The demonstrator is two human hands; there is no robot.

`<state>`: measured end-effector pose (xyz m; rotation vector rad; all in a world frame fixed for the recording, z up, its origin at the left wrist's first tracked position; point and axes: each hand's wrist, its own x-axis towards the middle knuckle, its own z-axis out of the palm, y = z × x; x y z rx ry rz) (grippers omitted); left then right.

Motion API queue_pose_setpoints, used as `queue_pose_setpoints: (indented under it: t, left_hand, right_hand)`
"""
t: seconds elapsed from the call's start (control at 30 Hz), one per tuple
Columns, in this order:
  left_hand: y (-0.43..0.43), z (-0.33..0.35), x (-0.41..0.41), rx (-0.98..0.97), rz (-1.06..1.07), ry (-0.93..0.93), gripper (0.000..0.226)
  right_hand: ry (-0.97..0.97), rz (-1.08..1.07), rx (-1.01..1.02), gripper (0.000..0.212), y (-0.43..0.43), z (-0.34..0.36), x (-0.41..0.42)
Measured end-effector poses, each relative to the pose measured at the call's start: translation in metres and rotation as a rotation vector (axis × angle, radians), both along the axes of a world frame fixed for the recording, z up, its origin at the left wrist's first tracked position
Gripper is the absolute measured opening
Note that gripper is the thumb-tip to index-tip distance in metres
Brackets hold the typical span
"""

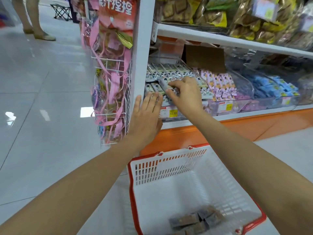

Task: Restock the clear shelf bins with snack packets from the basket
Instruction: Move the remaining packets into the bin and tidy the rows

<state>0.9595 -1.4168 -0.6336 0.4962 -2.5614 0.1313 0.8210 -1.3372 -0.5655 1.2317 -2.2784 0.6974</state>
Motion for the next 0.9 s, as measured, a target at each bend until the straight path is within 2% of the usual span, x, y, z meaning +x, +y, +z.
queue_pose_setpoints:
  t: [0.1, 0.2, 0.33, 0.43, 0.57, 0.67, 0.77, 0.9]
  left_hand:
    - [-0.001, 0.000, 0.001, 0.016, -0.020, 0.002, 0.074]
    - [0.002, 0.000, 0.004, 0.020, -0.051, 0.080, 0.070]
    - [0.015, -0.003, 0.007, -0.012, -0.266, 0.322, 0.053]
    - [0.029, -0.017, 0.005, -0.033, -0.363, 0.357, 0.041]
    - [0.040, -0.054, -0.002, 0.040, -0.363, 0.117, 0.039]
    - [0.046, -0.087, -0.008, 0.081, -0.379, -0.127, 0.048]
    - [0.050, -0.116, -0.010, 0.125, -0.298, -0.387, 0.058]
    - [0.055, -0.151, -0.013, 0.193, -0.222, -0.515, 0.068]
  right_hand:
    - [-0.028, -0.011, -0.007, 0.037, -0.001, -0.001, -0.001]
    - [-0.081, 0.082, -0.029, 0.041, 0.006, -0.003, -0.006]
    - [-0.125, 0.292, -0.145, 0.035, 0.040, -0.014, 0.000]
    - [-0.237, 0.336, -0.170, 0.033, 0.072, -0.041, 0.002]
    - [-0.484, 0.282, 0.023, 0.023, 0.117, -0.104, -0.007]
    - [-0.608, 0.244, 0.254, 0.016, 0.151, -0.159, -0.011]
    - [-0.763, 0.223, 0.450, 0.017, 0.181, -0.210, -0.009]
    - [-0.901, 0.246, 0.699, 0.017, 0.210, -0.263, -0.005]
